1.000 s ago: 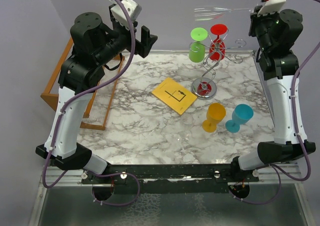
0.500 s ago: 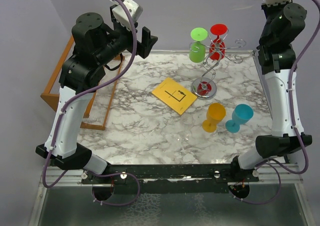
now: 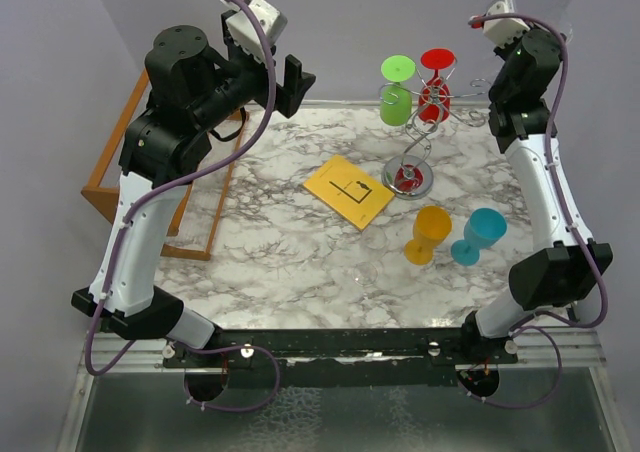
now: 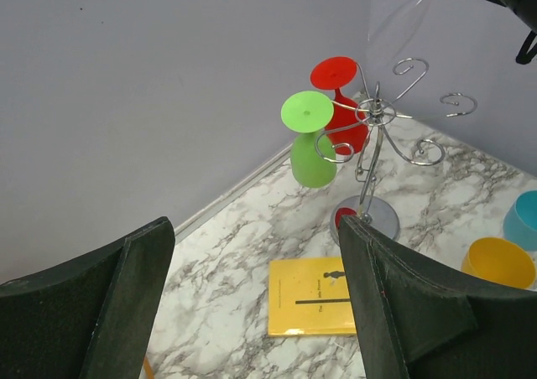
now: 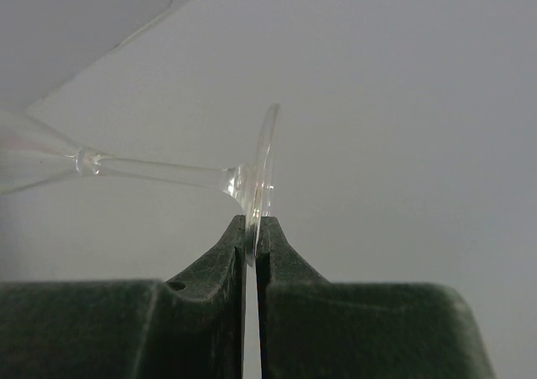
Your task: Place the wine glass upside down on the wine glass rack
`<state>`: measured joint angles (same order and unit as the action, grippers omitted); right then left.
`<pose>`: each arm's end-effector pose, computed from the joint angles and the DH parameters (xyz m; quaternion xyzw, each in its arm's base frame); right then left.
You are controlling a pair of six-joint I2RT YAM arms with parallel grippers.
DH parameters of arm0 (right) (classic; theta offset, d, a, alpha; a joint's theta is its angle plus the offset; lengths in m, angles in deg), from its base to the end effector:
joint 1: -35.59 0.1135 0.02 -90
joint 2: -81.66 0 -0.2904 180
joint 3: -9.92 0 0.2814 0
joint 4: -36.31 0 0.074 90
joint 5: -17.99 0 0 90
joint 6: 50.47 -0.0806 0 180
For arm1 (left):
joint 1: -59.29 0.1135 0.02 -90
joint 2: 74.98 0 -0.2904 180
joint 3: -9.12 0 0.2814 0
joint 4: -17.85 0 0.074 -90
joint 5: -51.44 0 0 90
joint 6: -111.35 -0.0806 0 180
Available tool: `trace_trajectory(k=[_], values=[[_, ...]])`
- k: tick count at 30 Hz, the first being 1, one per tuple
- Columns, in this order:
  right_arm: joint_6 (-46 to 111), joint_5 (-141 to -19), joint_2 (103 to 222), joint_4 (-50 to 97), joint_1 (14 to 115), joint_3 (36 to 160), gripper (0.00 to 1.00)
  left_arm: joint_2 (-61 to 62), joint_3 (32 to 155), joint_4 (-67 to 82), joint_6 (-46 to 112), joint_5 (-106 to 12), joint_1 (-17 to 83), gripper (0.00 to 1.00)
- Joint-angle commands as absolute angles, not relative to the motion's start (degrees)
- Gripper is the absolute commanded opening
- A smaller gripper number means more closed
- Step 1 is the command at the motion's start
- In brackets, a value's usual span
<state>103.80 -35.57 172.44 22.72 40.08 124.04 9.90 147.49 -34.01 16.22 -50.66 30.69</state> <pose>0.4216 -0.0149 0.5389 -0.1484 0.6402 -0.5366 0.5293 0.2678 -0.1653 0.6333 0.2734 0.6414 -0.2170 0.6833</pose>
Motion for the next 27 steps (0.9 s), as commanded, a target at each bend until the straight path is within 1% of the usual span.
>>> trace_trajectory(k=[1,7,12,22,27], values=[[111.5,-39.5,171.7,25.8,39.8,120.9,0.03,8.9,147.1,-34.3,15.4,-50.1,30.9,0.82],[115.7,-45.4,170.9,21.3,39.8,118.5,0.06,9.0,147.0,-34.3,15.4,-50.0,30.9,0.82],[118.3,-49.7,170.8,14.8,39.8,118.3,0.06,9.2,147.1,-34.3,15.4,-50.0,30.9,0.82],[119.1,-58.9,171.4,3.8,39.8,121.6,0.04,9.8,147.3,-34.3,15.5,-50.2,30.9,0.82],[121.2,-61.0,172.5,1.6,39.9,122.4,0.03,10.0,147.5,-34.3,15.6,-50.5,30.9,0.82]])
